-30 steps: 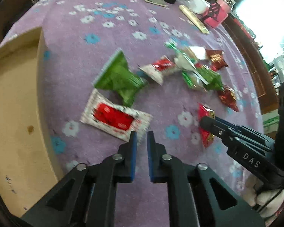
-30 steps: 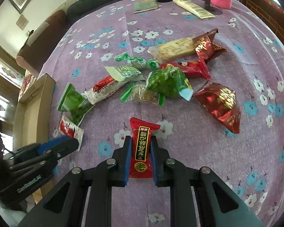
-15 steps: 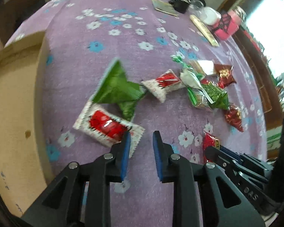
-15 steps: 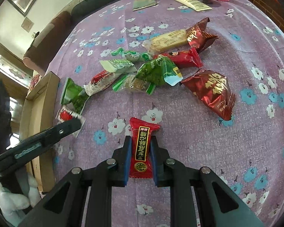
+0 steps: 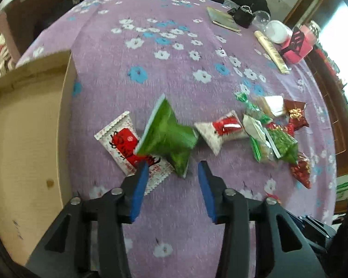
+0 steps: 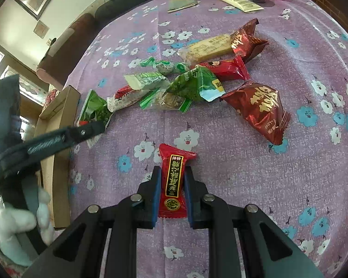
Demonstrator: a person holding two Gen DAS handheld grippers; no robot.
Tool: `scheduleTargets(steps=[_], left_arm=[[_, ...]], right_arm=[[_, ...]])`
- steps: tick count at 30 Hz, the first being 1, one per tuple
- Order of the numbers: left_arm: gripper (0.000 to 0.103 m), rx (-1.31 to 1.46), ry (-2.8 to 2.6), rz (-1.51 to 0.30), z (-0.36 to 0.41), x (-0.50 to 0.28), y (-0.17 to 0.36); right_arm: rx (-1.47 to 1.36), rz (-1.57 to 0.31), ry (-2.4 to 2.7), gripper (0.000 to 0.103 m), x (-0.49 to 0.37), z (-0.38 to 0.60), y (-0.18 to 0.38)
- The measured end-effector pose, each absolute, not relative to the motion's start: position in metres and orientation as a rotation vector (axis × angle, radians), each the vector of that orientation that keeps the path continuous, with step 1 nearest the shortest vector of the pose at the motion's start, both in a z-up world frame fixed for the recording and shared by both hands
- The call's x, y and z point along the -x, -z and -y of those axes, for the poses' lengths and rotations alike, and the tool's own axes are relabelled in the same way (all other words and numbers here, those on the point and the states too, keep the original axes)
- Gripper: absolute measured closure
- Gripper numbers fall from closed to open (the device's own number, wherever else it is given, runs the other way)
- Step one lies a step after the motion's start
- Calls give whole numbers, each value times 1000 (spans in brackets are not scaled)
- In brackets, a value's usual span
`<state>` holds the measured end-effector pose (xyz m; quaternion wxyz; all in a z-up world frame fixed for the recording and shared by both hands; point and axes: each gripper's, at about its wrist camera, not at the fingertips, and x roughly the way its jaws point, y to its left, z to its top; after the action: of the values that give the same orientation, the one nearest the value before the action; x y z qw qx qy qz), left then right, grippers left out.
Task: Organize snacks
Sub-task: 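Grasp the white-and-red packet with the left gripper while the right gripper holds the red bar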
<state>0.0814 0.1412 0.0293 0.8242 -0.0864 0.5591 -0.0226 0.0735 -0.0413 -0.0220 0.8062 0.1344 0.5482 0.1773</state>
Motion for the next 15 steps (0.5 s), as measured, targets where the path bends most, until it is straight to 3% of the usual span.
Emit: scheduleTargets(steps=[2, 5, 10, 11, 12, 15], left_arm=[[56, 187, 62, -1154, -142, -82, -40], [41, 137, 80, -1110, -142, -87, -51], [39, -23, 136, -1151, -127, -114, -34], [41, -28, 158, -1168, -126, -116, -30], [55, -15, 185, -1176, -127, -115, -27], [63, 40, 219, -1172, -135, -110, -29]], right_arm=[[-284, -1172, -386, 86, -73, 42, 22], [-288, -1171, -399, 86, -73, 44, 23], [-290, -1169, -408, 86, -73, 45, 23], [-288, -1169, -407, 86, -73, 45, 23], [-286, -1169, -405, 86, -73, 44, 23], [-278, -1167, -404, 86, -74, 43, 22]])
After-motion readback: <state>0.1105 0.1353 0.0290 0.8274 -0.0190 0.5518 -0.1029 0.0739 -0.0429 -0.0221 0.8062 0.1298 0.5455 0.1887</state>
